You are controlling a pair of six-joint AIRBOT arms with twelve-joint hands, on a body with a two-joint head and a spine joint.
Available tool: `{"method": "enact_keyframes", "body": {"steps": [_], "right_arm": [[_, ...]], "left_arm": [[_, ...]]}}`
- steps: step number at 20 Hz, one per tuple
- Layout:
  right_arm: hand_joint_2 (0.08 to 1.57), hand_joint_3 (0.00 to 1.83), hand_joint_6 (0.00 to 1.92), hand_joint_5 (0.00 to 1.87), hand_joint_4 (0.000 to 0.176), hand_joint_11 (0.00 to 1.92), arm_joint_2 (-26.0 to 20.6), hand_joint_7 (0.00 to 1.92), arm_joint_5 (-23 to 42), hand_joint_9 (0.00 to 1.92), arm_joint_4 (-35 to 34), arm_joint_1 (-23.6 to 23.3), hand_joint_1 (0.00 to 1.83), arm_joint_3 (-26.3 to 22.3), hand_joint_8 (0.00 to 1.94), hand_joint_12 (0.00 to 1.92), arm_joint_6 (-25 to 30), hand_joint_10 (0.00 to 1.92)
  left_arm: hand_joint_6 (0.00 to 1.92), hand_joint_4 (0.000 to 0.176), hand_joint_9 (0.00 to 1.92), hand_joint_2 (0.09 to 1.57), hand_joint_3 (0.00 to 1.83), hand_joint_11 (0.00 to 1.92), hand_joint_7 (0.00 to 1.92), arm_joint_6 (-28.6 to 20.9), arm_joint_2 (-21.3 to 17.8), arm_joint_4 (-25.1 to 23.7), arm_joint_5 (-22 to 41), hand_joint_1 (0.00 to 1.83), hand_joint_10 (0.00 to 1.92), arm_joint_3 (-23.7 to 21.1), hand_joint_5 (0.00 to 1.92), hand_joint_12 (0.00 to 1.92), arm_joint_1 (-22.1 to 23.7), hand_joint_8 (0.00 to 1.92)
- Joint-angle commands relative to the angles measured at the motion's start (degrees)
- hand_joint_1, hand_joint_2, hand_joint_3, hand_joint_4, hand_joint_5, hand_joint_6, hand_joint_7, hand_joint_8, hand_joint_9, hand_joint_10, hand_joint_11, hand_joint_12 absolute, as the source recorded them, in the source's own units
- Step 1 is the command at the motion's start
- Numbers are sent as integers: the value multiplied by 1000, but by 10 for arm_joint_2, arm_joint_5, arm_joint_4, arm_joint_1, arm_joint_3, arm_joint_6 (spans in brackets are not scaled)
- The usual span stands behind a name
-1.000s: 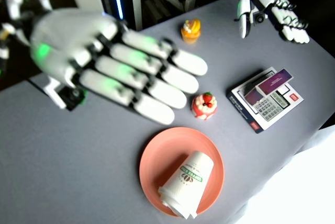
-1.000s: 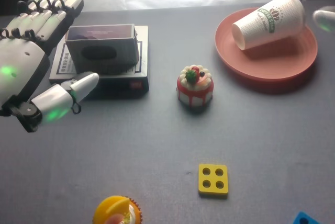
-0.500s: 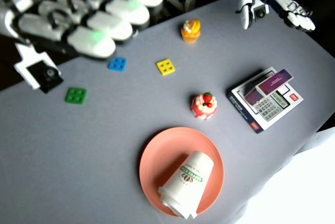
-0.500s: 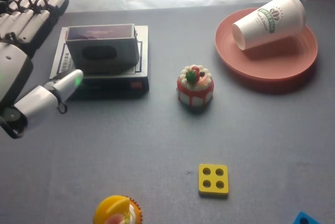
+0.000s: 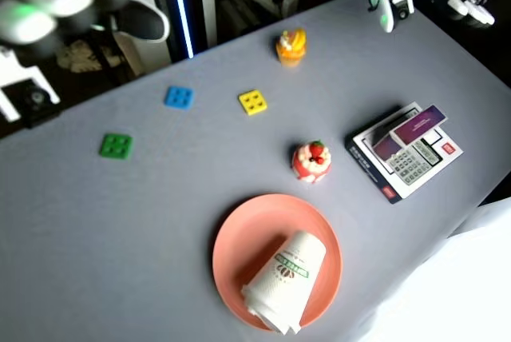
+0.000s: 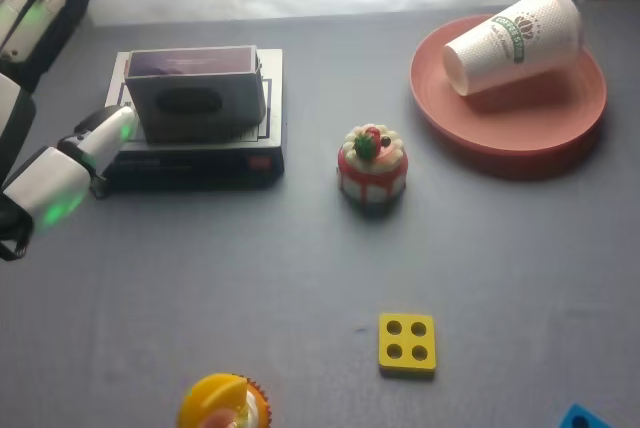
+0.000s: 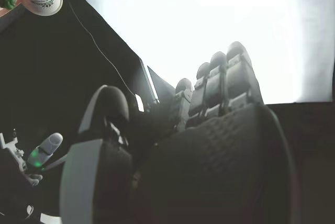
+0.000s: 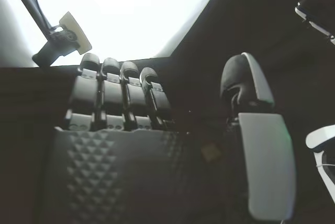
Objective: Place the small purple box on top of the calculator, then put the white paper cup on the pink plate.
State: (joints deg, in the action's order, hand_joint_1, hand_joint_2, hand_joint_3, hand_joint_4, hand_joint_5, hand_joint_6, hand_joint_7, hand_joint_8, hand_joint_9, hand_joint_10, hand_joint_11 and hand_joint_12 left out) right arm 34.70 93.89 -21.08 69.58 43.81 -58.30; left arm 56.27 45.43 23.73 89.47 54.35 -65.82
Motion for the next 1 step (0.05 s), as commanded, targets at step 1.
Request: {"method": "enact_keyframes", "body": {"steps": [1], "right_arm": [[1221, 17, 0, 0, 39, 0, -1, 0, 71, 0, 4, -2, 521, -2, 0, 0, 2, 0]], "left_arm": [[9, 130, 0, 1397, 15, 0, 0, -1, -3, -16, 85, 660, 0, -2, 25, 0, 2, 0]]}}
